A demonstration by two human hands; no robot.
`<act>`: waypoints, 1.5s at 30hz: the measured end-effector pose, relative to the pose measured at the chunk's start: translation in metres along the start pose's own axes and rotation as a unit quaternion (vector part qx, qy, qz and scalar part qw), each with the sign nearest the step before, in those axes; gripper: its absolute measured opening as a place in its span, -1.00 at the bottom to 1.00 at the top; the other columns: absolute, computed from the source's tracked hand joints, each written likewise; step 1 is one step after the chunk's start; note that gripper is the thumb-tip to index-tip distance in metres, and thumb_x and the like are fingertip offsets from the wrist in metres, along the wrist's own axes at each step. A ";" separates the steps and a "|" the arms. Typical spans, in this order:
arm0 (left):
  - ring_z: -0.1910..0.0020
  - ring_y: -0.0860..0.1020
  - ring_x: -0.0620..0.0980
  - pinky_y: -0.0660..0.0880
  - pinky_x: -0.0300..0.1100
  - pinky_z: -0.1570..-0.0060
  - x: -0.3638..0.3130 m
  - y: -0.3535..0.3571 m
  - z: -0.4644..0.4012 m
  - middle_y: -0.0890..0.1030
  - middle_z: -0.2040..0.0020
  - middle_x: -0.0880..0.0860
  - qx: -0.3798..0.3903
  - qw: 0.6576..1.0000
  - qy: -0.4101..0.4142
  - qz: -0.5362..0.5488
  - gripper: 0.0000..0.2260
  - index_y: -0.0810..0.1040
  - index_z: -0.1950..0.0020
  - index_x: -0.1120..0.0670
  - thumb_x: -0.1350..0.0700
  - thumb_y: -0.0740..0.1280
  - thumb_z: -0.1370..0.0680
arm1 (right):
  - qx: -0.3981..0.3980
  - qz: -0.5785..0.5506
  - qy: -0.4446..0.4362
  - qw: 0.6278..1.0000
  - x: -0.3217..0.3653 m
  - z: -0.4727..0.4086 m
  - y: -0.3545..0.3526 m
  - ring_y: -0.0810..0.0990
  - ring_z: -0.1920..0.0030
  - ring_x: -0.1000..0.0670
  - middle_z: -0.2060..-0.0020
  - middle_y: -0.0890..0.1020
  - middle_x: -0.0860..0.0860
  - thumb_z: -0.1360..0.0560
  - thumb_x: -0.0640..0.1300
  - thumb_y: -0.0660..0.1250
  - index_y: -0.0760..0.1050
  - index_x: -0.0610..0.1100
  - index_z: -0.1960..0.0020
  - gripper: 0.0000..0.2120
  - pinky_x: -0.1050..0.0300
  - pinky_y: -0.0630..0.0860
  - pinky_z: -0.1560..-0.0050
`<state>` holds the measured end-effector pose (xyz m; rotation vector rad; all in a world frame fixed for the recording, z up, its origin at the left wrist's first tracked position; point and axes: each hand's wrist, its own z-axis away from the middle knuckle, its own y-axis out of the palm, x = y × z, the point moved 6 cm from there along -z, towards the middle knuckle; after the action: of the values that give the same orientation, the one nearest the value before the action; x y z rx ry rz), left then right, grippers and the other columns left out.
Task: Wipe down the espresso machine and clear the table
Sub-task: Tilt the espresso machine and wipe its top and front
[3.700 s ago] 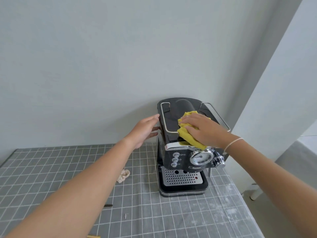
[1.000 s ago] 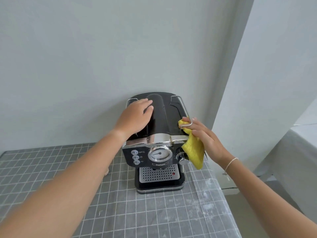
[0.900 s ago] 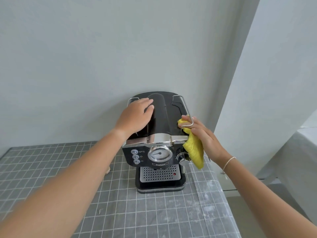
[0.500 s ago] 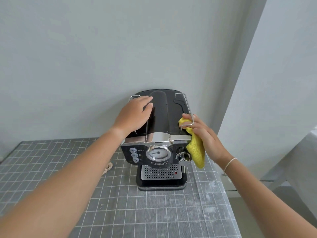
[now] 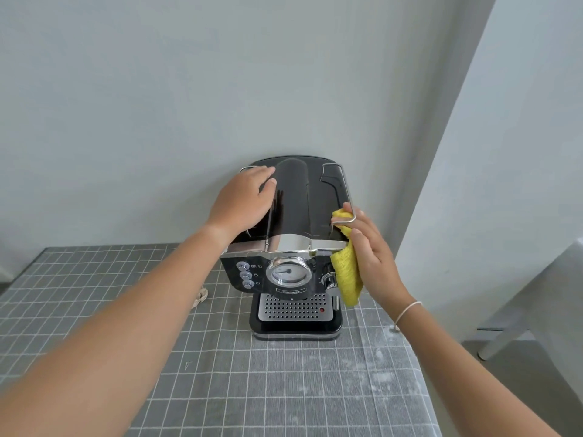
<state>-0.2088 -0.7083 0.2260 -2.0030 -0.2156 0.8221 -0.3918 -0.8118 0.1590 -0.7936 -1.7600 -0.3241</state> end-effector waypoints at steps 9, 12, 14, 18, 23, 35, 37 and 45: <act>-0.42 0.28 -0.07 0.20 -0.19 -0.32 0.003 0.001 0.002 0.40 -0.41 0.01 0.010 1.000 0.004 0.006 -0.63 0.41 -0.35 0.06 0.06 0.08 -0.58 | -0.119 0.060 0.010 0.991 0.017 0.024 0.011 0.35 -0.18 0.46 -0.20 0.48 0.16 -0.56 -0.21 0.17 0.54 0.07 -0.05 -0.75 0.63 0.18 -0.17; -0.37 0.34 -0.04 0.23 -0.24 -0.25 0.002 -0.002 0.003 0.44 -0.36 0.03 0.013 1.000 0.020 0.017 -0.65 0.44 -0.32 0.09 0.10 0.08 -0.58 | -0.164 0.110 -0.001 0.980 0.023 0.037 0.021 0.39 -0.27 0.21 -0.22 0.48 0.11 -0.57 -0.17 0.15 0.52 -0.01 -0.15 -0.76 0.41 0.26 -0.30; -0.38 0.33 0.00 0.22 -0.22 -0.27 0.005 -0.004 0.006 0.43 -0.37 0.08 0.017 0.999 0.032 0.019 -0.65 0.44 -0.32 0.13 0.13 0.06 -0.58 | -0.185 0.148 0.012 0.971 0.027 0.042 0.029 0.33 -0.37 0.04 -0.26 0.46 0.10 -0.58 -0.14 0.13 0.50 -0.03 -0.19 -0.74 0.14 0.27 -0.39; -0.45 0.20 0.04 0.11 -0.19 -0.36 0.021 -0.006 0.012 0.31 -0.44 0.15 0.043 0.998 0.009 0.044 -0.63 0.37 -0.37 0.17 0.13 0.02 -0.60 | -0.213 0.225 -0.002 0.951 0.037 0.056 0.042 0.13 -0.48 -0.08 -0.31 0.45 0.06 -0.59 -0.09 0.09 0.48 -0.07 -0.21 -0.72 -0.04 0.13 -0.47; -0.47 0.15 0.05 0.08 -0.11 -0.39 0.044 -0.006 0.015 0.17 -0.50 0.15 0.085 0.992 -0.043 0.088 -0.57 0.14 -0.47 0.18 0.08 -0.04 -0.61 | -0.163 0.337 -0.049 0.926 0.054 0.055 0.074 0.22 -0.45 -0.11 -0.27 0.50 0.02 -0.60 -0.10 0.07 0.46 -0.05 -0.27 -0.69 -0.03 -0.07 -0.48; -0.46 0.18 0.05 0.15 -0.16 -0.32 0.052 0.002 0.015 0.14 -0.53 0.08 0.123 0.980 -0.056 0.146 -0.52 -0.04 -0.52 0.11 0.04 -0.05 -0.61 | 0.006 0.389 0.007 0.921 0.083 -0.003 0.096 0.38 -0.28 -0.08 -0.27 0.48 -0.01 -0.62 -0.06 -0.03 0.07 0.02 -0.49 -0.56 -0.08 0.22 -0.35; -0.44 0.22 0.07 0.18 -0.15 -0.30 0.053 0.004 0.012 0.17 -0.52 0.10 0.130 0.979 -0.060 0.144 -0.52 -0.05 -0.52 0.10 0.04 -0.06 -0.61 | 0.041 0.394 0.051 0.917 0.079 -0.023 0.096 0.30 -0.36 -0.13 -0.36 0.40 -0.03 -0.61 -0.05 -0.05 0.02 0.03 -0.50 -0.55 -0.10 0.16 -0.38; -0.49 0.11 -0.03 0.08 -0.26 -0.28 0.056 0.009 0.010 0.06 -0.54 -0.03 0.119 0.974 -0.064 0.182 -0.53 -0.06 -0.52 0.03 0.02 -0.05 -0.62 | 0.099 0.398 0.138 0.901 0.051 -0.096 0.097 0.03 -0.49 -0.20 -0.50 0.16 -0.01 -0.59 -0.05 -0.05 -0.01 -0.02 -0.51 -0.51 -0.15 0.04 -0.43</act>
<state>-0.1736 -0.6806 0.1891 -1.7876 0.1773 1.1522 -0.2648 -0.7787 0.2229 -1.1757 -1.0604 0.2803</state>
